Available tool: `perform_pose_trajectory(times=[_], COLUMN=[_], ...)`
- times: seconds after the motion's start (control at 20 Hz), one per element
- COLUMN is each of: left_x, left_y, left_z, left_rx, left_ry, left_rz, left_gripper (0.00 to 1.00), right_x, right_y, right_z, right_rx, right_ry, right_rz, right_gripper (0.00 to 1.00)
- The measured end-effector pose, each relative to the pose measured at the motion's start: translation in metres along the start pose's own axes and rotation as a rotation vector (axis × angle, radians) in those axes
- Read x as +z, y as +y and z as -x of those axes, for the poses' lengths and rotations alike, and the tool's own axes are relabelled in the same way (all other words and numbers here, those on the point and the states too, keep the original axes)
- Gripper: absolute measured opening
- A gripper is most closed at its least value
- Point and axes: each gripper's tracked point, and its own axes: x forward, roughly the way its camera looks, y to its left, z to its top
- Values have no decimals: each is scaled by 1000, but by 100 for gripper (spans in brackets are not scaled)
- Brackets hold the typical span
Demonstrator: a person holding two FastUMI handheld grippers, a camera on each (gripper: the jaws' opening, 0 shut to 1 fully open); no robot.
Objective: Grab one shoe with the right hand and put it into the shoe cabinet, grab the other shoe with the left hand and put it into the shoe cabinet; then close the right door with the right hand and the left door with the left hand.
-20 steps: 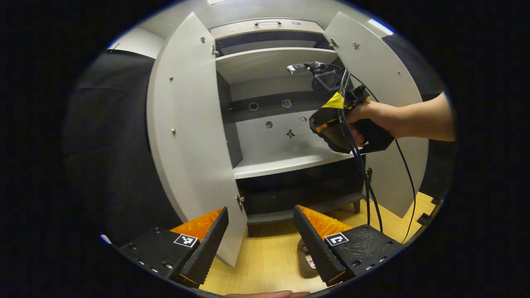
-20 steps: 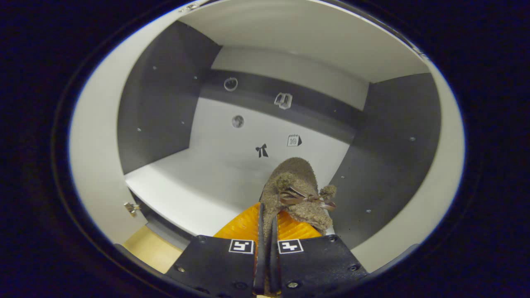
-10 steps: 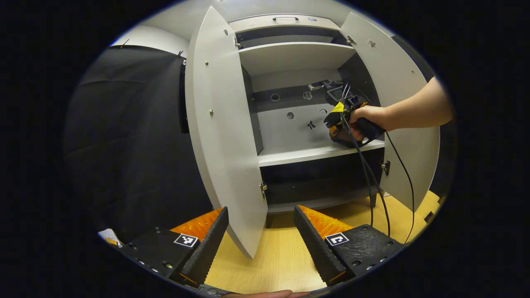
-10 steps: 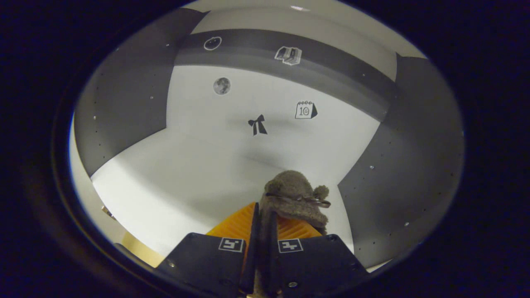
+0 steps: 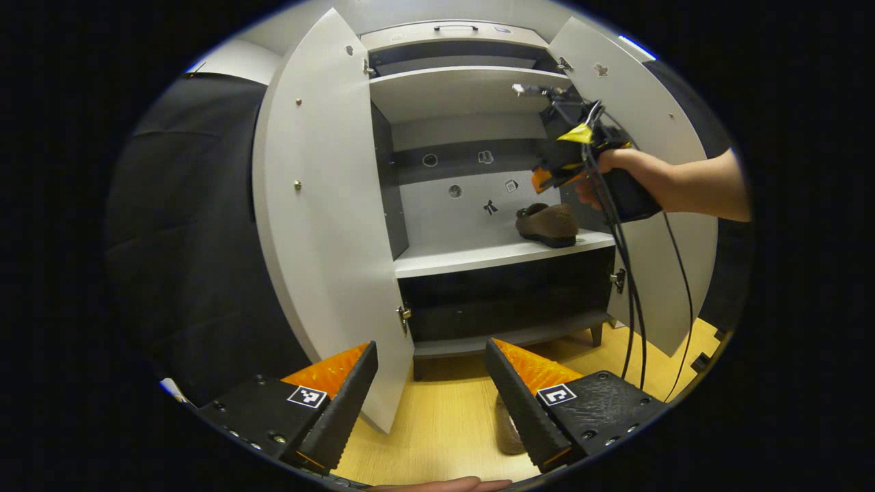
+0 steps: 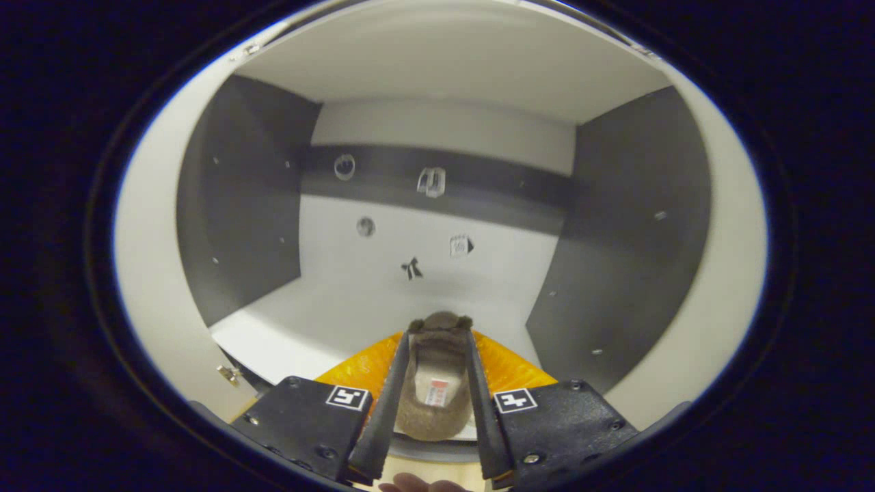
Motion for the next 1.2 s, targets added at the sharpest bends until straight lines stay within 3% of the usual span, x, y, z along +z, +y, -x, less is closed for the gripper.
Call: perform_pose_trajectory(times=[0.1, 0.15, 0.25, 0.35, 0.45, 0.55, 0.75, 0.9, 1.05, 1.2], left_x=[1, 1, 4, 8, 13, 15, -9, -77, -138, -208], left_y=[-9, -13, -19, -24, -26, -31, -46, -51, -64, -81], left_z=[-6, -8, -13, -16, -18, -17, -21, -38, -57, -77], left_rx=[-23, -32, -42, -54, -60, -77, -132, -119, -128, -157], left_ry=[2, 4, -4, -13, -21, -28, 17, 158, 297, 475], left_rz=[3, 4, 5, 9, 5, 2, -12, -26, 31, 25], left_gripper=[96, 96, 96, 96, 96, 96, 96, 96, 100, 96], right_x=[8, 0, -39, -95, -161, -196, -171, -162, -157, -163], right_y=[4, 5, 2, -7, -11, -15, -36, -37, -37, -43], right_z=[58, 87, 136, 170, 195, 203, 204, 207, 216, 235], right_rx=[16, 22, 0, -66, -109, -139, -201, -211, -221, -242], right_ry=[-114, -140, -120, -79, 37, 135, 82, 88, 94, 133], right_rz=[-24, -29, -68, -125, -130, -141, -182, -174, -131, -81], right_gripper=[67, 86, 89, 85, 87, 88, 88, 89, 89, 89])
